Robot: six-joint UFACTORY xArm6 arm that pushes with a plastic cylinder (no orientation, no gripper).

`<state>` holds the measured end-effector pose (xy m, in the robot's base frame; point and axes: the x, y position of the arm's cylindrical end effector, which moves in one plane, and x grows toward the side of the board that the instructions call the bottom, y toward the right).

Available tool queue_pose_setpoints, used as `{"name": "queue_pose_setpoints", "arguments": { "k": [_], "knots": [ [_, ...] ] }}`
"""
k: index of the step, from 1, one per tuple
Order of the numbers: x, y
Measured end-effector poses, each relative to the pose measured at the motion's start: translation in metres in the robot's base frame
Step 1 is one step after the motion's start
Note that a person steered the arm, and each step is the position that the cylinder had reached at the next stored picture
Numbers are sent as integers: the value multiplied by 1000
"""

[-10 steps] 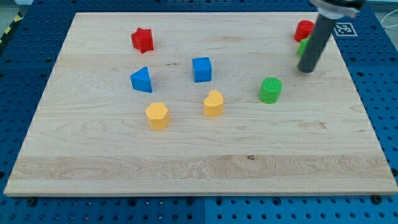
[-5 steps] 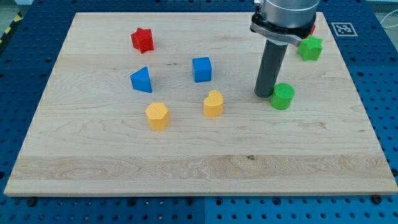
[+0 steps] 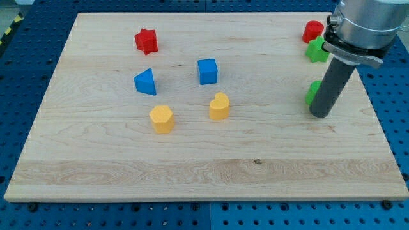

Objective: Slide the green circle to the center right

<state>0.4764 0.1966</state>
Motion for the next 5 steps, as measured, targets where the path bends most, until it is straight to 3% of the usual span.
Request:
{"name": "queue_pose_setpoints", "arguments": {
  "k": [5],
  "knots": [
    [-36,-5]
  ]
}}
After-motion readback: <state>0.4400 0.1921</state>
